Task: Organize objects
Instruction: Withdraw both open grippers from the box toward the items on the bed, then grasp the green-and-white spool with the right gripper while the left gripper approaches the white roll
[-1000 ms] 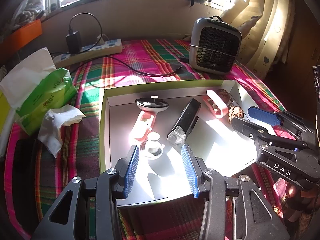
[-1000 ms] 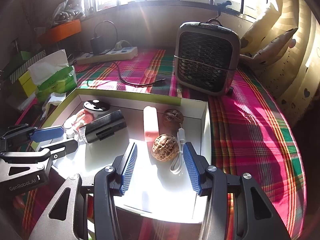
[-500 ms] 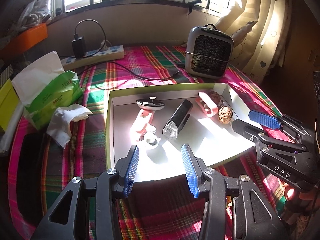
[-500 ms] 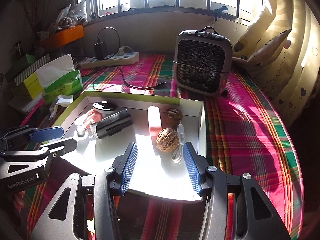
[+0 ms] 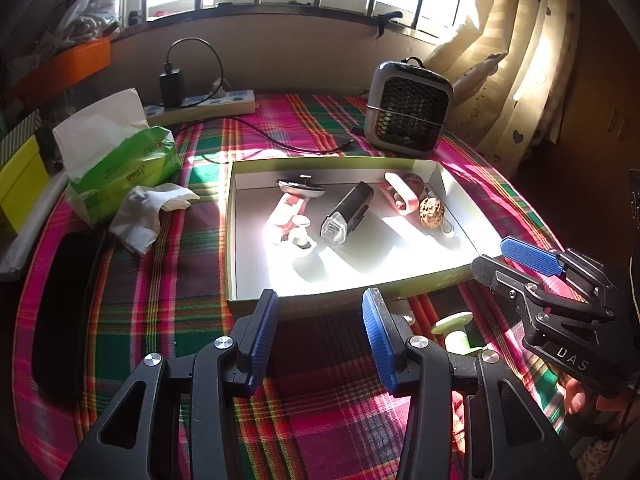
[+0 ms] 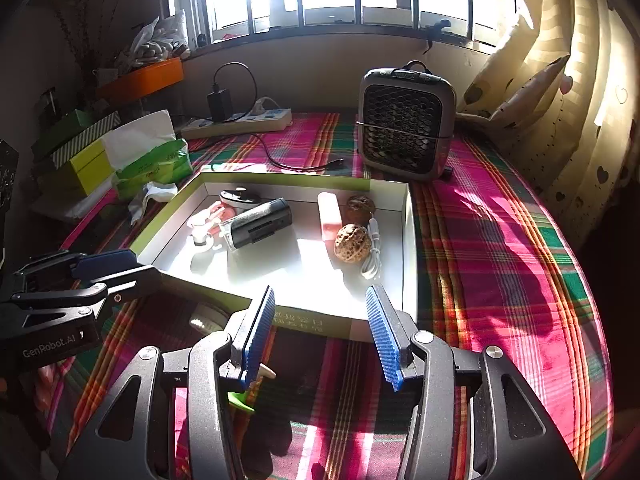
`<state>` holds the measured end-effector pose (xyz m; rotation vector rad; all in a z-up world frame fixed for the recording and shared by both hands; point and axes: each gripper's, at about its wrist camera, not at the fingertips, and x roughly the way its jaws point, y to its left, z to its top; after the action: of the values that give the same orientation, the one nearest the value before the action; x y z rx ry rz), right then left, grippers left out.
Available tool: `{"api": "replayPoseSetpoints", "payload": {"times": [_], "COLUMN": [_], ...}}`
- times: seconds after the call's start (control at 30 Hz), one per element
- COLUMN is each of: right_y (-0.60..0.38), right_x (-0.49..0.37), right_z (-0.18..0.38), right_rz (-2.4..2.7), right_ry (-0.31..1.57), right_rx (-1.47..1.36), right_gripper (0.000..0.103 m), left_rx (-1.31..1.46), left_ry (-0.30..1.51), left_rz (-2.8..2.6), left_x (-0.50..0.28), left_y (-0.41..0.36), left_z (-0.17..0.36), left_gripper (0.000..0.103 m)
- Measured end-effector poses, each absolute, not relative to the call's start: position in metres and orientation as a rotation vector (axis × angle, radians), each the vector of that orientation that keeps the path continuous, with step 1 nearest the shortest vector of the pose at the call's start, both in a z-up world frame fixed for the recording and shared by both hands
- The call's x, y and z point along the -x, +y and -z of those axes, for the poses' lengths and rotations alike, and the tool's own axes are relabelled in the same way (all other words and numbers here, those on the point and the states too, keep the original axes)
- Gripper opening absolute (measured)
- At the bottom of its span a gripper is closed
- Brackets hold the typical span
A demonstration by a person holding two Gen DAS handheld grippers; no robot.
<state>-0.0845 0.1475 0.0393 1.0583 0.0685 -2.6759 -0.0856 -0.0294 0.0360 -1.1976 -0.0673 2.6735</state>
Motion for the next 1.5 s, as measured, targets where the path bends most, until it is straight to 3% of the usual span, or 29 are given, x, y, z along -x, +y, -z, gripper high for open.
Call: {"api": "replayPoseSetpoints", "payload": {"times": [1.5], "right_y": [0.128], "right_x": [0.06], "right_z": [-0.002], "right_rz": [2.582], "right_ry": [0.014], "right_rx": [-1.233], "right_gripper": [0.049], "left_rx": [1.267], "left_ry": [-0.144], "left_rz": [-2.536], "left_x": [0.066], "left_y": [-0.036], "left_z": [-0.005], "left_gripper": [0.042]}}
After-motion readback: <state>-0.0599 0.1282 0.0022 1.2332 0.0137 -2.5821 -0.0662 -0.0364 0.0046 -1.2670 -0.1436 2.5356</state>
